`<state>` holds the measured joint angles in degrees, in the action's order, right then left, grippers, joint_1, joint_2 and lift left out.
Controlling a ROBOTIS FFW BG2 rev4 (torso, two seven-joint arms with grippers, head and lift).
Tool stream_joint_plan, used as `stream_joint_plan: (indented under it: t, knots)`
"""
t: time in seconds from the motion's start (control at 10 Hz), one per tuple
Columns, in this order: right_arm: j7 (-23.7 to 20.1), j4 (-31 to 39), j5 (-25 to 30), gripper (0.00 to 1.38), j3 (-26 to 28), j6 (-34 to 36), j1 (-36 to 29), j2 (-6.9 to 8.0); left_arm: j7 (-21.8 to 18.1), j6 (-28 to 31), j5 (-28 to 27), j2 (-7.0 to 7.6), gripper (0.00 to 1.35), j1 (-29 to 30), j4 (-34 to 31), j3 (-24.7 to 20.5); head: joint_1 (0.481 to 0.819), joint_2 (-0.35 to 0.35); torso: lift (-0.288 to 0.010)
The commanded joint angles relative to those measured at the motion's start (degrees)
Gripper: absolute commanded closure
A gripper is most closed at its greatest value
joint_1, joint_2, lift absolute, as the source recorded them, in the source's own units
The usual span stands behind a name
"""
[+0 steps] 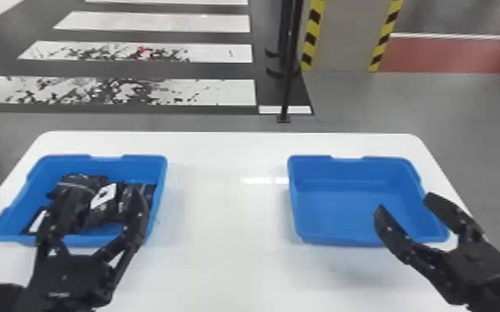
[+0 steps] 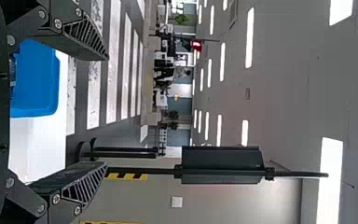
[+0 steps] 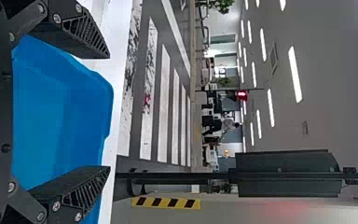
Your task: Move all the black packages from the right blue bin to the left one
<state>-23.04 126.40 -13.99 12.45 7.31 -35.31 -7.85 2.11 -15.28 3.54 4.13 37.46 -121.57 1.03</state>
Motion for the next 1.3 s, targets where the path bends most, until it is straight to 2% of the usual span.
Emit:
stream_joint_plan:
  t: [0.0, 1.2]
  knots:
    - [0.0, 0.1, 0.1, 0.19, 0.0, 0.0, 0.0, 0.03, 0.0, 0.2, 0.1, 0.0, 0.26, -0.2, 0.0, 0.0, 0.695, -0.03, -0.14]
    - [0.9, 0.2, -0.9, 0.19, 0.0, -3.4, -0.8, 0.12, -0.4, 1.8, 2.2, 0.0, 0.26, -0.1, 0.0, 0.1, 0.695, -0.035, -0.14]
